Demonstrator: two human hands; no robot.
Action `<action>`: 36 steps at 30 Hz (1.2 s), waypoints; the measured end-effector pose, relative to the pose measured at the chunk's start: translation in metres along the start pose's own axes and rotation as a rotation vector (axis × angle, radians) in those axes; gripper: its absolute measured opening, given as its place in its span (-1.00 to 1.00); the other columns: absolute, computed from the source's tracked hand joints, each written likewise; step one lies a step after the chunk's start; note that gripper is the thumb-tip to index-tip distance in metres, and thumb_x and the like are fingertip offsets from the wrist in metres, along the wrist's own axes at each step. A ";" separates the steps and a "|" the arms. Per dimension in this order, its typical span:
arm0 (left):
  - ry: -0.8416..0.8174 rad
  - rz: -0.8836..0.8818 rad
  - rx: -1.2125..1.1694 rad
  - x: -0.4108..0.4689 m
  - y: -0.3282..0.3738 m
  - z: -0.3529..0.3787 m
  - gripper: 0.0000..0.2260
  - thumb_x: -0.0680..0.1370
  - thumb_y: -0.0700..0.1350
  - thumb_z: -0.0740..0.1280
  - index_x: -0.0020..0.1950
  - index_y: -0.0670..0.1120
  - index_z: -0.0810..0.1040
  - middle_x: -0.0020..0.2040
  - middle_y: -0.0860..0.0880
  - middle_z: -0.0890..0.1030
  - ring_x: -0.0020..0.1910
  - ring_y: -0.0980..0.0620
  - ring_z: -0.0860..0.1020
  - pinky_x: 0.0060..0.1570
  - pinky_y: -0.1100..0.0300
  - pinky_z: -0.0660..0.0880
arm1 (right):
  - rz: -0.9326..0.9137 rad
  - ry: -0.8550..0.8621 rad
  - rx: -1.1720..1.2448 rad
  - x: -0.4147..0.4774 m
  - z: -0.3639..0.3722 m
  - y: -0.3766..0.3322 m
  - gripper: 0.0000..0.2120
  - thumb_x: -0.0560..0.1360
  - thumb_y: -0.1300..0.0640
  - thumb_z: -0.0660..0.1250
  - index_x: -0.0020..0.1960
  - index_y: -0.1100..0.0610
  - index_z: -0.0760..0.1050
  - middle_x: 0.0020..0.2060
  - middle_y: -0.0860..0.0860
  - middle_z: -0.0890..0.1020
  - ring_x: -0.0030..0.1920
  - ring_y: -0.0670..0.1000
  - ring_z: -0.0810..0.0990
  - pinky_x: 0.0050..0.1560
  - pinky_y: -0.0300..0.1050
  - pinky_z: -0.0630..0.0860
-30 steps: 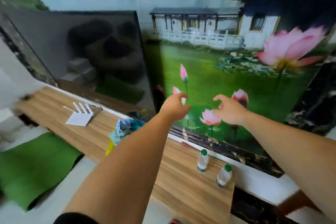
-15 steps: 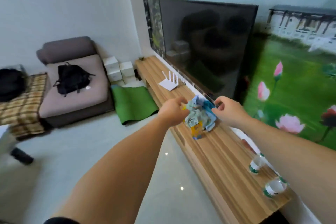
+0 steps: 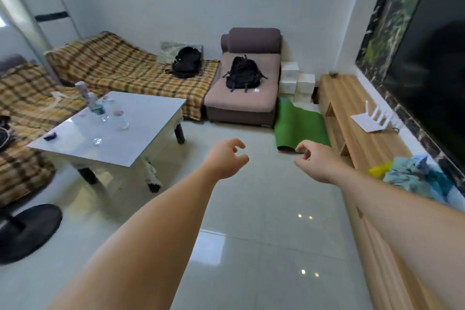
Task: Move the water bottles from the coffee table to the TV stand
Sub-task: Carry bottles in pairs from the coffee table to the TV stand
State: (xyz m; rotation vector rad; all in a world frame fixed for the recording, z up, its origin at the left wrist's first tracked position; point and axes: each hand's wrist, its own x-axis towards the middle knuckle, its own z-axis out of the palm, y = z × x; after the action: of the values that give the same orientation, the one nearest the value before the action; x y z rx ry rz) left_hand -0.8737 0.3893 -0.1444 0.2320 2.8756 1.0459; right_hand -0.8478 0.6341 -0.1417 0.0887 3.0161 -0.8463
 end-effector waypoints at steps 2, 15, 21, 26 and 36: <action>0.042 -0.025 -0.011 -0.026 -0.037 -0.033 -0.65 0.47 0.03 0.33 0.24 0.04 0.49 0.17 -0.03 0.53 -0.03 0.05 0.48 -0.12 0.18 0.39 | -0.046 -0.042 -0.033 -0.004 0.024 -0.044 -0.73 0.46 0.00 0.32 0.13 0.07 0.49 -0.17 0.03 0.59 -0.15 0.07 0.52 -0.17 -0.09 0.40; 0.348 -0.412 -0.036 -0.182 -0.254 -0.194 -0.61 0.44 0.07 0.32 0.26 0.07 0.46 0.18 -0.02 0.48 0.14 -0.01 0.48 0.10 0.07 0.49 | -0.451 -0.259 -0.096 -0.013 0.175 -0.299 -0.58 0.46 -0.17 0.31 0.23 0.01 0.45 -0.01 0.02 0.57 -0.07 0.03 0.52 -0.08 -0.11 0.42; 0.376 -0.508 -0.063 -0.184 -0.316 -0.209 -0.60 0.45 0.09 0.32 0.28 0.12 0.40 0.19 0.01 0.44 0.12 0.03 0.44 0.00 0.08 0.51 | -0.535 -0.337 -0.110 0.012 0.238 -0.351 -0.57 0.47 -0.15 0.31 0.26 0.03 0.43 0.11 0.04 0.51 -0.03 0.01 0.47 0.00 -0.10 0.42; 0.384 -0.552 -0.023 -0.135 -0.361 -0.239 -0.60 0.44 0.09 0.29 0.28 0.13 0.40 0.20 0.03 0.43 0.06 0.04 0.43 -0.10 0.15 0.43 | -0.555 -0.358 -0.073 0.071 0.276 -0.389 -0.52 0.45 -0.17 0.32 0.28 0.04 0.41 0.13 0.04 0.50 0.08 0.05 0.51 0.05 -0.06 0.45; 0.294 -0.564 0.045 -0.007 -0.404 -0.297 -0.58 0.45 0.06 0.29 0.31 0.12 0.36 0.27 0.01 0.39 0.13 -0.04 0.47 0.00 -0.03 0.56 | -0.543 -0.396 -0.037 0.210 0.307 -0.466 -0.48 0.46 -0.17 0.34 0.32 0.06 0.38 0.27 0.11 0.46 0.14 0.05 0.51 0.07 -0.09 0.41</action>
State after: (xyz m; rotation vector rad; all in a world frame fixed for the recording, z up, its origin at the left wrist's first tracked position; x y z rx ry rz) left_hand -0.9492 -0.1050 -0.1769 -0.7460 2.9142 0.9585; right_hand -1.0859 0.0879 -0.1664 -0.8257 2.6893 -0.7135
